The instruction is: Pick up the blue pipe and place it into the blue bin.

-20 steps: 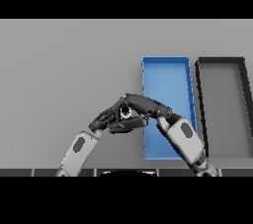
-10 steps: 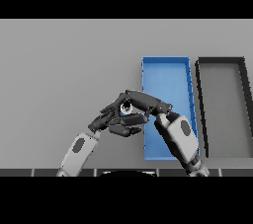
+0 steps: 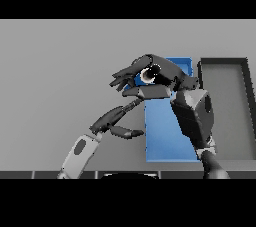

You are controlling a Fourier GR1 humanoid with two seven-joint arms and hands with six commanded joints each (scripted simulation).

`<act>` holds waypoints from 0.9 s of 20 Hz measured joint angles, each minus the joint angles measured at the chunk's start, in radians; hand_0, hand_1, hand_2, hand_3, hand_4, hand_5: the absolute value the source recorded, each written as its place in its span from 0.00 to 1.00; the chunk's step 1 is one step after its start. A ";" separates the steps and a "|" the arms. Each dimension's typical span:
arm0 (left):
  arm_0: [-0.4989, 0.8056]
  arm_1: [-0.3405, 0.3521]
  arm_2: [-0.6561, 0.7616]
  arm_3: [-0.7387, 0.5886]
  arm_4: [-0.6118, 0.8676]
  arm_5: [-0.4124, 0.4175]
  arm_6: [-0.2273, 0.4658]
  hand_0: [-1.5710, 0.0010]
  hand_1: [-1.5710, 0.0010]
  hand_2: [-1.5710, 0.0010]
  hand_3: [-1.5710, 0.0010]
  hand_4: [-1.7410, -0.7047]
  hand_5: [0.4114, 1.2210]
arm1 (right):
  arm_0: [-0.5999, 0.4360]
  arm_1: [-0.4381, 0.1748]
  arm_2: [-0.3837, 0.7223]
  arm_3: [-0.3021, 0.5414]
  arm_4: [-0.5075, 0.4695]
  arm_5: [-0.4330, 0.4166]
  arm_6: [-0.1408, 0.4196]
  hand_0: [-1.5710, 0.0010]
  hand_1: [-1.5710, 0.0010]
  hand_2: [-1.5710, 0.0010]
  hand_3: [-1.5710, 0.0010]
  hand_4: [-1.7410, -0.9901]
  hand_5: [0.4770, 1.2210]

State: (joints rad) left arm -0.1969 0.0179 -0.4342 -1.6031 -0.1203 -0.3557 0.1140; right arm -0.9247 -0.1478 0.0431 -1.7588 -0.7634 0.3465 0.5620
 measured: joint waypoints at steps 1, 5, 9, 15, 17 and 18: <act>0.000 0.002 0.003 -0.008 0.001 0.003 0.012 1.00 1.00 1.00 1.00 0.81 0.03 | -0.039 -0.025 -0.041 0.028 0.028 -0.035 -0.034 0.00 0.00 0.00 0.00 0.00 1.00; -0.001 0.022 0.013 -0.001 0.002 -0.008 0.014 1.00 1.00 1.00 1.00 0.82 0.01 | -0.142 -0.107 -0.138 0.206 0.122 -0.071 -0.051 0.00 0.00 0.00 0.00 0.00 1.00; -0.006 0.029 0.015 -0.004 -0.006 -0.004 0.007 1.00 1.00 1.00 1.00 0.83 0.00 | -0.123 -0.172 -0.204 0.356 0.211 -0.034 -0.074 0.00 0.00 0.00 0.00 0.00 1.00; 0.005 0.030 0.003 -0.008 -0.025 0.003 -0.015 1.00 1.00 1.00 1.00 0.84 0.01 | 0.051 -0.194 -0.256 0.390 0.252 -0.003 -0.043 0.00 0.00 0.00 0.00 0.00 1.00; 0.009 0.024 0.004 -0.006 -0.017 0.001 -0.006 1.00 1.00 1.00 1.00 0.84 0.01 | 0.148 -0.185 -0.252 0.348 0.272 -0.003 -0.018 0.00 0.00 0.00 0.00 0.00 1.00; 0.019 0.021 -0.001 -0.010 -0.018 0.004 -0.006 1.00 1.00 1.00 1.00 0.83 0.01 | 0.176 -0.178 -0.248 0.334 0.283 -0.005 -0.007 0.00 0.00 0.00 0.00 0.00 1.00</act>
State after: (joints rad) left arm -0.1783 0.0385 -0.4354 -1.6129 -0.1387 -0.3519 0.1082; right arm -0.7491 -0.3258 -0.2051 -1.4247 -0.4807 0.3413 0.5554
